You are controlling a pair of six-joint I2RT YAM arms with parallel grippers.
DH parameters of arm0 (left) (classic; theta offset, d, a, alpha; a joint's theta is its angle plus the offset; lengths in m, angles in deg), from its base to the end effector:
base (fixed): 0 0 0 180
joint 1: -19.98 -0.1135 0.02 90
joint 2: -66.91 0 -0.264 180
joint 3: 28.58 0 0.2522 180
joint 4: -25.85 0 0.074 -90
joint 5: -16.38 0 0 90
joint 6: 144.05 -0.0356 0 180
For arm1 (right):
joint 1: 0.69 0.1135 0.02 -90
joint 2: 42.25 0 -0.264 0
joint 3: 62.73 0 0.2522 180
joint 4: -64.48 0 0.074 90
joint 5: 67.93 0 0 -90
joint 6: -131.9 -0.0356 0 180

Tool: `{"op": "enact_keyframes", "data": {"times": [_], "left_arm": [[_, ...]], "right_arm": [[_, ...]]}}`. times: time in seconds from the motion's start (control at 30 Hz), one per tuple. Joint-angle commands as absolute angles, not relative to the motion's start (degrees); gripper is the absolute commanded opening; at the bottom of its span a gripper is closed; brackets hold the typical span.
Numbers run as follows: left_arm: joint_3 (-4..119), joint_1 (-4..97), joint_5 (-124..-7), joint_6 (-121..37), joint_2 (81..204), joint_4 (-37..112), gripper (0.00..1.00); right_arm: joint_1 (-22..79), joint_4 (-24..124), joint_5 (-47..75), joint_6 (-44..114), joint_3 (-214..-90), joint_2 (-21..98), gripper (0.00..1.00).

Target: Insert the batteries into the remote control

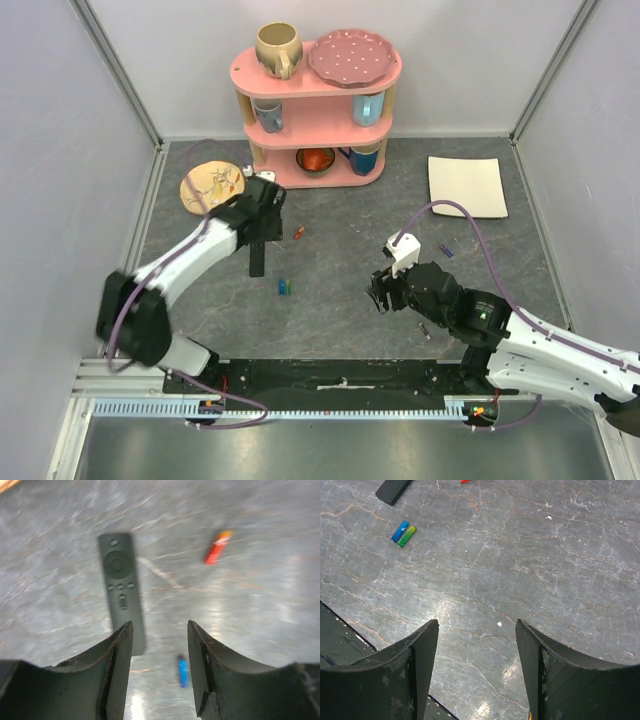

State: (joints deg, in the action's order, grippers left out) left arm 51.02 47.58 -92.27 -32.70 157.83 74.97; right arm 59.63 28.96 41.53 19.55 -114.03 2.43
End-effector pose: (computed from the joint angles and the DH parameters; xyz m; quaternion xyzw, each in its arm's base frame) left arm 0.2930 -0.1403 0.2343 0.0107 0.9550 0.0383 0.2940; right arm 0.0979 0.1479 0.2762 -0.1949 0.8306 0.2216 0.4723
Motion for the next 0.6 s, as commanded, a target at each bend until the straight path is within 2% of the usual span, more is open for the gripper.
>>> {"op": "enact_keyframes", "data": {"times": [0.0,0.07,0.1,0.13,0.2,0.37,0.57], "left_arm": [[39.17,47.49,-73.12,-30.86,137.21,59.24,0.53],[31.78,47.49,-67.74,-28.57,130.75,53.01,0.54],[29.94,47.49,-67.30,-26.73,125.85,52.10,0.61],[26.78,47.58,-67.12,-25.93,123.89,51.57,0.74],[24.39,47.76,-67.55,-27.05,119.41,51.12,0.91],[26.57,47.93,-73.52,-26.46,119.12,63.67,0.92],[24.73,47.93,-71.60,-25.31,116.57,61.94,0.91]], "right_arm": [[59.69,30.15,43.42,20.55,-116.75,3.18,0.71],[59.69,30.50,43.69,20.46,-116.75,3.62,0.71],[59.69,30.68,43.69,20.46,-116.84,3.80,0.70],[59.69,30.85,43.95,20.37,-116.84,4.06,0.70],[59.69,31.29,44.39,20.37,-116.75,4.33,0.70],[59.69,31.91,44.48,19.84,-117.45,6.52,0.71],[59.61,33.31,44.22,18.62,-118.68,9.60,0.70]]}}
